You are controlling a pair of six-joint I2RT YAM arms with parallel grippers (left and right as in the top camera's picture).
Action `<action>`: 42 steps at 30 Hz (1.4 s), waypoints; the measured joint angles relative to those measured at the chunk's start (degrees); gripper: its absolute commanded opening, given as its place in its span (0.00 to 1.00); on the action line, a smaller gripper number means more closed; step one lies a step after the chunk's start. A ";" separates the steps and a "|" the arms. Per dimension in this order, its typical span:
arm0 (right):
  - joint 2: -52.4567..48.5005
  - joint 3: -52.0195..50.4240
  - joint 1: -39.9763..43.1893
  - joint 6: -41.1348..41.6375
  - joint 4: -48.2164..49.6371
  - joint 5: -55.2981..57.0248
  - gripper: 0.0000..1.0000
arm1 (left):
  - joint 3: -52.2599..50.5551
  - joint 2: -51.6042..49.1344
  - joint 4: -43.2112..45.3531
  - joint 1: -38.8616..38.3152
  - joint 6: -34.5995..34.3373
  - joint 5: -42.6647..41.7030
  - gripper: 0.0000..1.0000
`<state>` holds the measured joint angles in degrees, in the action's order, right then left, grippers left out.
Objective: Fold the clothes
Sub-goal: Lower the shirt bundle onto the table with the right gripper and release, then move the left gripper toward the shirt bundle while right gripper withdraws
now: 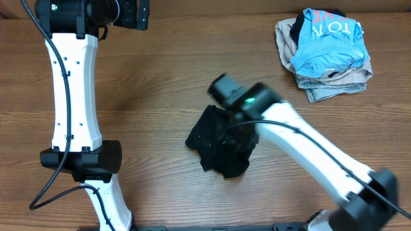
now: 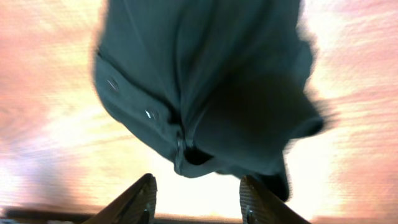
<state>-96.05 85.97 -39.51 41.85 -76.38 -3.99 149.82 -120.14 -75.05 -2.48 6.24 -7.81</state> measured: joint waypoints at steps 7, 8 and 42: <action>3.06 -1.09 2.38 -0.94 -0.57 3.28 0.47 | 0.00 0.00 0.00 0.00 0.00 0.02 1.00; 3.04 -2.08 2.38 -0.96 -0.44 3.87 0.47 | 0.00 0.02 0.02 0.00 0.00 0.02 1.00; 2.64 -12.68 19.12 -8.57 10.78 4.48 0.64 | -2.89 0.00 0.02 0.00 0.00 0.11 1.00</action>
<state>-93.41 73.30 -20.38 33.28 -65.60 0.49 146.93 -120.14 -75.02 -2.48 6.24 -7.70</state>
